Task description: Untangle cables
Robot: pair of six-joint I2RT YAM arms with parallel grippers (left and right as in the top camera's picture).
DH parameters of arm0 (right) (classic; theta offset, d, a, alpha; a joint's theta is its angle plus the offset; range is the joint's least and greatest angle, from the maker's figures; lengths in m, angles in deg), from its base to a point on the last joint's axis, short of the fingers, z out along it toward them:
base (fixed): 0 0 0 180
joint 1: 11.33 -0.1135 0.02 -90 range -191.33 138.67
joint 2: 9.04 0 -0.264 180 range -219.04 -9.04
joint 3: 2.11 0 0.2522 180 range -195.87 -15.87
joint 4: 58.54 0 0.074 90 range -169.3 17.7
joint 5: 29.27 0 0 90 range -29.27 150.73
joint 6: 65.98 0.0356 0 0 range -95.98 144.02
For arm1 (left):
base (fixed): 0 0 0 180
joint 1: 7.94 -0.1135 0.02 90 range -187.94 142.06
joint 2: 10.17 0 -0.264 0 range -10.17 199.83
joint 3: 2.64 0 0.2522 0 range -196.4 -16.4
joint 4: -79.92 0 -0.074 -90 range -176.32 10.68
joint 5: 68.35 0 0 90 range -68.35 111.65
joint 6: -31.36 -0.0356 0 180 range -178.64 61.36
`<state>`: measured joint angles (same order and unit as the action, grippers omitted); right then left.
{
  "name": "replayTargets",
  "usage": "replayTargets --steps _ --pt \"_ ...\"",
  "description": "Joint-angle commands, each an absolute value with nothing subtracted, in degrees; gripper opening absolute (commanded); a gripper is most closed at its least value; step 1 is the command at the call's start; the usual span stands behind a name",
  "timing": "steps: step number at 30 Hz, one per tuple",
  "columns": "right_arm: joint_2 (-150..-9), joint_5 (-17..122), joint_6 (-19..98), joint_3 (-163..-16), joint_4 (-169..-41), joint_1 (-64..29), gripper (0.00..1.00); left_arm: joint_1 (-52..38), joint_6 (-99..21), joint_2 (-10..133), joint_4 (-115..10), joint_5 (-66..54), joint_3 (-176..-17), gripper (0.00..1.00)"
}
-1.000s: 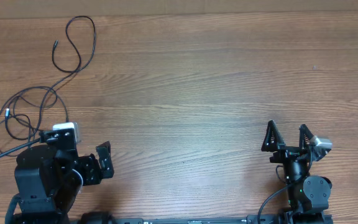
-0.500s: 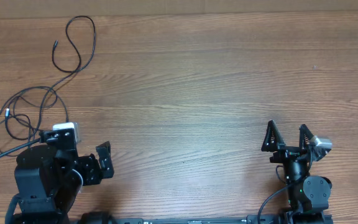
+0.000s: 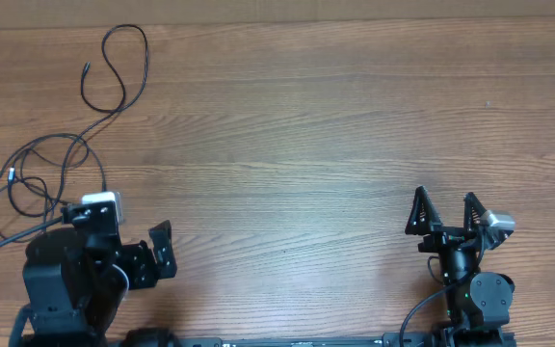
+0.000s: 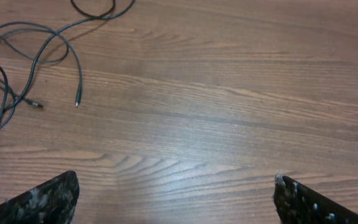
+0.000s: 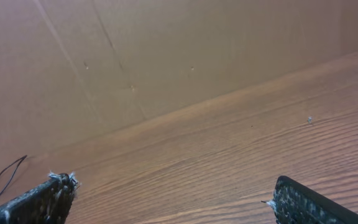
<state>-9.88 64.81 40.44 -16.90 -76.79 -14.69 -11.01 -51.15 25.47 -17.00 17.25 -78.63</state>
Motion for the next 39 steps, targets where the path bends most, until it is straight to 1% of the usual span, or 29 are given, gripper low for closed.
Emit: replayTargets --steps 1,6,12,16,20,23,24,29,33,39 --pt "-9.5 65.6 40.0 -16.3 -76.7 -14.3 1.0 -10.9 -51.0 21.9 -19.4 17.5 -74.7 1.0" --pt "-9.5 65.6 40.0 -16.3 -76.7 -14.3 1.0 -10.1 -51.2 14.6 -34.4 12.5 -61.2 1.0" --pt "-9.5 65.6 40.0 -16.3 -76.7 -14.3 1.0 -7.1 -50.4 5.7 -58.4 5.7 -41.3 0.99" --pt "-9.5 65.6 40.0 -16.3 -76.7 -14.3 1.0 -6.7 -47.0 0.0 -73.9 4.6 -30.0 1.0" --pt "-9.5 65.6 40.0 -16.3 -76.7 -14.3 1.0 -6.7 -46.6 -4.7 -85.4 4.0 -22.1 0.99" --pt "-9.5 65.6 40.0 -16.3 -76.7 -14.3 1.0 -6.7 -46.8 -7.4 -91.4 4.0 -17.7 1.0" --pt "-9.5 65.6 40.0 -16.3 -76.7 -14.3 1.0 -6.7 -46.9 -8.2 -92.5 4.0 -16.5 1.0" --pt "-9.5 65.6 40.0 -16.3 -76.7 -14.3 1.0 -6.7 -47.1 -10.0 -88.7 5.5 -16.7 1.0" --pt "-9.5 65.6 40.0 -16.3 -76.7 -14.3 1.0 -6.7 -47.1 -10.0 -83.0 5.6 -16.7 1.0" --pt "-9.5 65.6 40.0 -16.3 -76.7 -14.3 1.0 -6.7 -47.1 -9.9 -83.4 5.5 -16.7 1.0"
